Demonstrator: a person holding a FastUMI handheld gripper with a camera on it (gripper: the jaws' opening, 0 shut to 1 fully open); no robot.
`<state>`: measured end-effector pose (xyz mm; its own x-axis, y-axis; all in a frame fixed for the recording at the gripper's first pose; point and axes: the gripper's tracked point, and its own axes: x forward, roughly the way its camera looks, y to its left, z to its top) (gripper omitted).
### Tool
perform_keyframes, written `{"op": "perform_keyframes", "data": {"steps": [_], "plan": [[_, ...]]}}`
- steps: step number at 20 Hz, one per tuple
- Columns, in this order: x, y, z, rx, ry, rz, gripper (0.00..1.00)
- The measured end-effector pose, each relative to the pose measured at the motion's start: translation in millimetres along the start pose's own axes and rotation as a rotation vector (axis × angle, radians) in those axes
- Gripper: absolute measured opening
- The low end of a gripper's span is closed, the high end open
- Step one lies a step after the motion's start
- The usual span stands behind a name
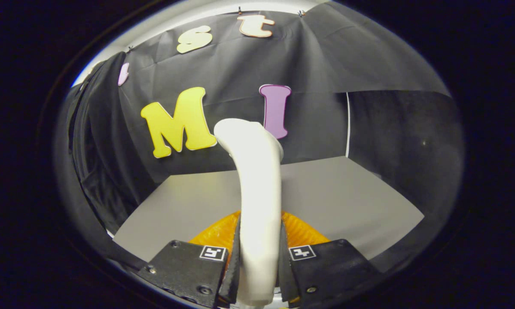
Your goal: Iron the clothes twice with a garment steamer, once on the left side and once on the right side.
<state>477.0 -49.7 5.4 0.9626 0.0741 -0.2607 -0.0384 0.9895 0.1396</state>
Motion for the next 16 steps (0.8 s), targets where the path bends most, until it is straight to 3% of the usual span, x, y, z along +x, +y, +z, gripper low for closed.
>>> {"op": "perform_keyframes", "data": {"steps": [7,16], "plan": [[-73,32,45,0.013,-0.127,-0.053,0.39],[-180,168,131,-0.079,-0.347,-0.035,0.39]]}}
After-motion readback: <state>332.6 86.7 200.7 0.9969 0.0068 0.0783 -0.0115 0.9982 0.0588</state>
